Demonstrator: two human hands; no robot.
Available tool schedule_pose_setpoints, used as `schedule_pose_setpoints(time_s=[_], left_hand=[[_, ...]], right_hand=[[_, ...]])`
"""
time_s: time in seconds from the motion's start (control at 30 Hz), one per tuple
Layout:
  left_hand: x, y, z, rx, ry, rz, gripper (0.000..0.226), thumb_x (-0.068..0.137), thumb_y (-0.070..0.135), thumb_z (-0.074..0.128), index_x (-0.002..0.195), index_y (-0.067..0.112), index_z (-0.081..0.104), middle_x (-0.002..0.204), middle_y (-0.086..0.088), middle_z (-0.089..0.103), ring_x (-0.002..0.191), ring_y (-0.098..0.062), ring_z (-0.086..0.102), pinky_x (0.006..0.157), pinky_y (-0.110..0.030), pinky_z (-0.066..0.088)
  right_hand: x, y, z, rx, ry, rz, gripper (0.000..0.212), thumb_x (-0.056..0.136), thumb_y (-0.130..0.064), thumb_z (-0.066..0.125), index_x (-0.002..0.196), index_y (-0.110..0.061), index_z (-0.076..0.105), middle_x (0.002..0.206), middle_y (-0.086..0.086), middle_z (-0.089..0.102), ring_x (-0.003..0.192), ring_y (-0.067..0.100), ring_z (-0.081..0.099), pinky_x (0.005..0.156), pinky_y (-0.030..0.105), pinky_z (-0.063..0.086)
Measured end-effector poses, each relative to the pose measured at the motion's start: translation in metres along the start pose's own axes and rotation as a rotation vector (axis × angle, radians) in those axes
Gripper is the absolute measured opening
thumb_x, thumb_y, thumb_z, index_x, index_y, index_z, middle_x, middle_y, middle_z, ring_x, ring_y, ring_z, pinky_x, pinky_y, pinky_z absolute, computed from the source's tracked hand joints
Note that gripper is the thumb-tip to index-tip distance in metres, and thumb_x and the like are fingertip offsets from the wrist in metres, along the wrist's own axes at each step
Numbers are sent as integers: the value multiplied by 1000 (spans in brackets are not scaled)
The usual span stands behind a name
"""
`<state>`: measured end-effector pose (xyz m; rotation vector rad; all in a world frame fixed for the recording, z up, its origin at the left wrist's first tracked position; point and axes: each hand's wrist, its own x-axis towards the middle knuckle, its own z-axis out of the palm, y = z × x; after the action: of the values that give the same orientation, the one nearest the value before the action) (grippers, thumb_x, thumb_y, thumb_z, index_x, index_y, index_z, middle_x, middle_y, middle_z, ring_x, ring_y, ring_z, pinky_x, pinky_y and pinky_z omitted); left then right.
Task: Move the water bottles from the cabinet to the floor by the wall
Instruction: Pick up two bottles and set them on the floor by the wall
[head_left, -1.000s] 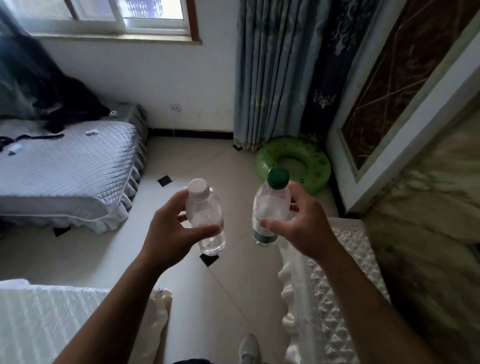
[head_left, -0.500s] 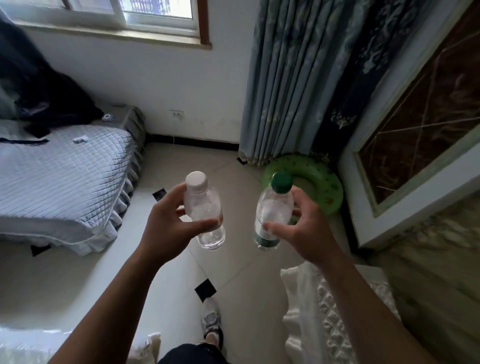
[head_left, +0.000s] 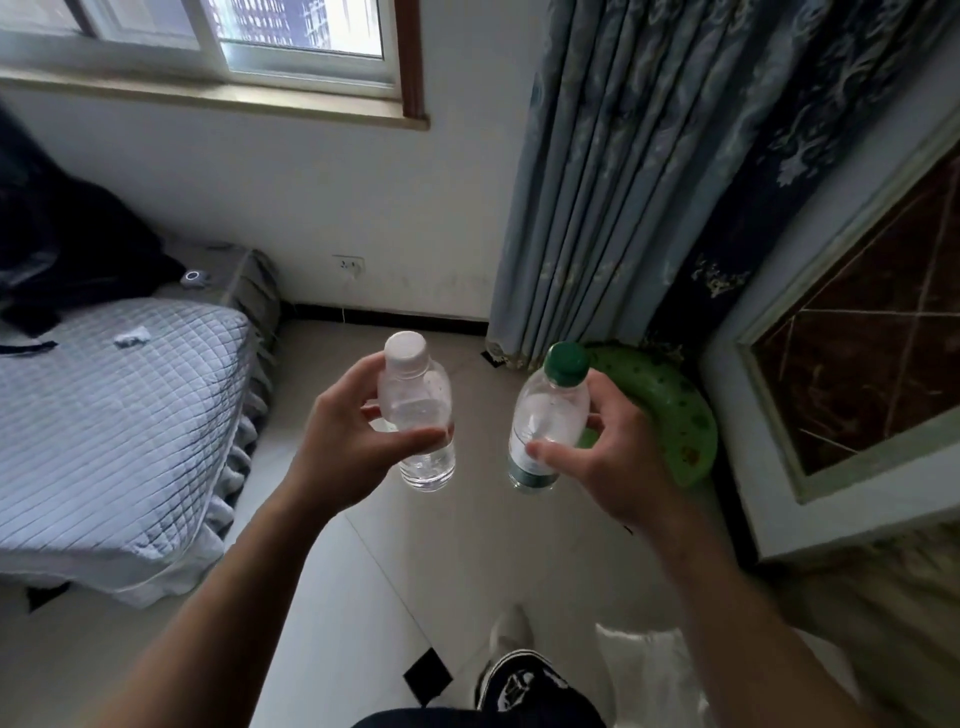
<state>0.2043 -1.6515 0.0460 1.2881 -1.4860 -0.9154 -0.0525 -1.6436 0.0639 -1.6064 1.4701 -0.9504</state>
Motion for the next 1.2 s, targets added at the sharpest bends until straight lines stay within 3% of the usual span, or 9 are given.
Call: schedule_pose_setpoints(time_s=[0.23, 0.33, 0.4, 0.57, 0.7, 0.97, 1.07, 1.2], left_hand=[[118, -24, 5, -12, 11, 7, 72, 53, 38, 89, 120, 31, 61, 105, 13, 71, 99, -9, 68, 82, -18, 52], [174, -34, 7, 3, 26, -5, 70, 55, 31, 91, 119, 30, 62, 105, 14, 71, 98, -7, 68, 81, -16, 51], [211, -40, 7, 10, 27, -18, 71, 55, 34, 91, 120, 29, 62, 106, 13, 71, 99, -8, 68, 82, -18, 52], [297, -52, 10, 58, 34, -22, 74, 57, 37, 90, 123, 27, 60, 109, 12, 70, 100, -11, 68, 90, -39, 56], [352, -61, 7, 78, 52, -26, 72, 57, 38, 90, 122, 32, 60, 109, 12, 70, 99, -13, 69, 89, -42, 56], [466, -100, -5, 63, 38, -64, 74, 55, 40, 89, 123, 30, 61, 103, 12, 72, 94, -8, 69, 77, -12, 48], [512, -122, -11, 34, 14, -84, 74, 54, 42, 88, 121, 33, 60, 104, 14, 72, 94, -9, 69, 80, -16, 51], [577, -156, -27, 34, -36, -131, 72, 57, 35, 92, 121, 34, 60, 106, 11, 72, 95, -11, 70, 86, -33, 55]], right_hand=[[122, 9, 8, -16, -15, -24, 61, 60, -33, 80, 118, -30, 59, 104, -14, 67, 89, -2, 61, 67, 6, 44], [185, 15, 8, 15, -34, -13, 62, 59, -35, 80, 117, -31, 59, 103, -12, 68, 90, 2, 63, 73, 21, 53], [228, 18, 9, 31, -43, -14, 64, 58, -35, 80, 118, -30, 59, 105, -10, 68, 91, 7, 64, 77, 31, 57], [325, 21, 7, 37, -76, -18, 65, 58, -29, 82, 119, -30, 59, 103, -8, 69, 88, 9, 66, 77, 37, 59], [384, 21, 8, 30, -85, -15, 65, 59, -28, 83, 119, -30, 59, 102, -9, 69, 87, 6, 66, 77, 37, 59], [494, 29, 24, 23, -74, 17, 68, 59, -28, 85, 121, -29, 59, 103, -9, 70, 90, 7, 67, 80, 39, 59], [541, 35, 38, -14, -62, 28, 66, 61, -23, 87, 121, -31, 59, 103, -13, 68, 89, 2, 65, 77, 30, 59], [607, 38, 60, -47, -50, 62, 66, 61, -21, 88, 119, -31, 60, 102, -14, 68, 89, 1, 64, 74, 22, 56]])
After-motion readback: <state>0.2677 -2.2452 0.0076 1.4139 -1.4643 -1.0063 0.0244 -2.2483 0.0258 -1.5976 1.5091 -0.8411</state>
